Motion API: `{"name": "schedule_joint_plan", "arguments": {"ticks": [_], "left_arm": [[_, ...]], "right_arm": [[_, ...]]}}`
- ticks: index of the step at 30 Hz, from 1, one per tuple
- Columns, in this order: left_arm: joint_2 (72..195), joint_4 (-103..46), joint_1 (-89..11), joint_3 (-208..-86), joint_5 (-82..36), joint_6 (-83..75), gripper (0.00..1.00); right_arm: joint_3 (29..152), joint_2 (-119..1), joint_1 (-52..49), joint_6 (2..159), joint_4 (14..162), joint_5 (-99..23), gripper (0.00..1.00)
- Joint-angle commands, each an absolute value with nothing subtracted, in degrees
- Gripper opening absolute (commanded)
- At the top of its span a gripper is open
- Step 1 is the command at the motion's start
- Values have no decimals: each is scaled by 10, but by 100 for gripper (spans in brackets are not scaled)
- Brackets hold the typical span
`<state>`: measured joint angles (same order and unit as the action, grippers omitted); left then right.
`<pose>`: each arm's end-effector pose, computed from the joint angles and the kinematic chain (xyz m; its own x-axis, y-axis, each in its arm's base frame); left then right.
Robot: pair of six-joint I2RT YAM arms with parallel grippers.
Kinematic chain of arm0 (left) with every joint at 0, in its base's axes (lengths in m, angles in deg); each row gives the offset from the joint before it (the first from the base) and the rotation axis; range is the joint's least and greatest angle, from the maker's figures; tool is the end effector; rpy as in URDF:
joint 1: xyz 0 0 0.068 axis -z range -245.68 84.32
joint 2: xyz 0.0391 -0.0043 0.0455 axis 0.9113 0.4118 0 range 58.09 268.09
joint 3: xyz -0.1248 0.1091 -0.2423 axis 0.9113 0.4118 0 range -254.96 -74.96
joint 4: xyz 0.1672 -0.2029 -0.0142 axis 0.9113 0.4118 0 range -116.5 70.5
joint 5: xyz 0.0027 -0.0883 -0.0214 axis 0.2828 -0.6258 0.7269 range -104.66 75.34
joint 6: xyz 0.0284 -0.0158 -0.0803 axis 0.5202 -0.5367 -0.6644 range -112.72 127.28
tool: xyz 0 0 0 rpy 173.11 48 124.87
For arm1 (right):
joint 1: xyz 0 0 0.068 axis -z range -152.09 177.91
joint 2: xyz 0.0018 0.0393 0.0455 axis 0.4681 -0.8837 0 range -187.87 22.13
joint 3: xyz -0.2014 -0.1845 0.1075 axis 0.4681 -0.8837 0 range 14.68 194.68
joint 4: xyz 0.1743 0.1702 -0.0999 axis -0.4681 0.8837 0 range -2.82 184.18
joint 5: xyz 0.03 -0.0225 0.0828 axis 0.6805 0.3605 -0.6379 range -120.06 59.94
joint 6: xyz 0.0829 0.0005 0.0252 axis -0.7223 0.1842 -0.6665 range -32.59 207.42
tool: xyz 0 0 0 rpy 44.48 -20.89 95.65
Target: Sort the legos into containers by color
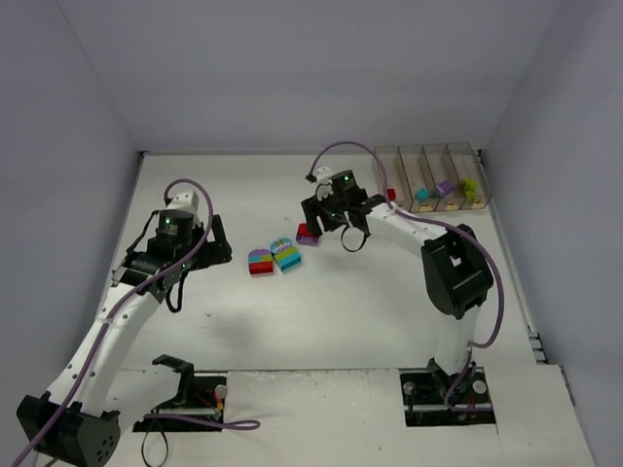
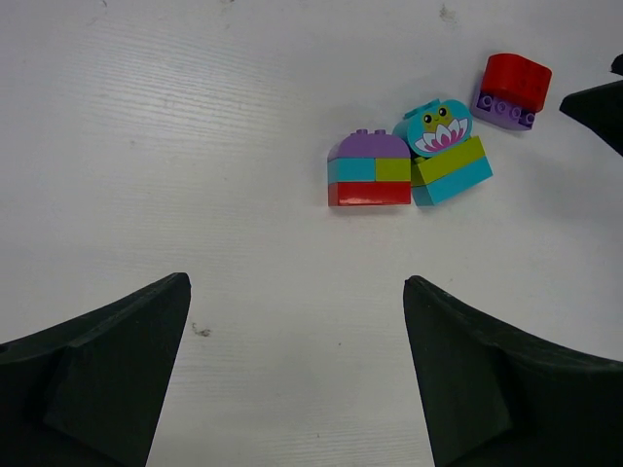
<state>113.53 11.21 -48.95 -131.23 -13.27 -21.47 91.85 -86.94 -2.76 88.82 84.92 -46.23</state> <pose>0.2156 -0.0629 0.3218 -0.6333 -0.3117 -0.7083 -0.0404 0.9274 -0.3720 0.4044 0.2646 0.2307 -0.4082 -0.2695 -0.8722 -0.7083 0.6962 0.1164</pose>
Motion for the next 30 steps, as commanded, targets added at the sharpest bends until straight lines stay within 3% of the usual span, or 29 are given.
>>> {"name": "schedule_joint_plan", "arguments": {"ticks": [1,15,20,24,28,30], "left_arm": [[1114,110,-486,-1310,-122,-219,84],[1092,138,-485,-1302,-130,-215,84],[1077,149,-486,-1302,-125,-208,84],[1074,149,-485,-1300,-125,-208,84],[1075,148,-485,-1300,-130,-208,84],[1075,145,-485,-1300,-133,-209,84]], "right_arm": [[964,-870,-52,913,842,-483,63],[1038,-955,-57,1006,897,-467,63],[1040,-970,-57,1022,905,-454,51],[1038,-976,-56,1025,905,-451,47],[1035,-976,-56,1025,905,-448,32],[1032,-973,-56,1025,905,-448,20]]}}
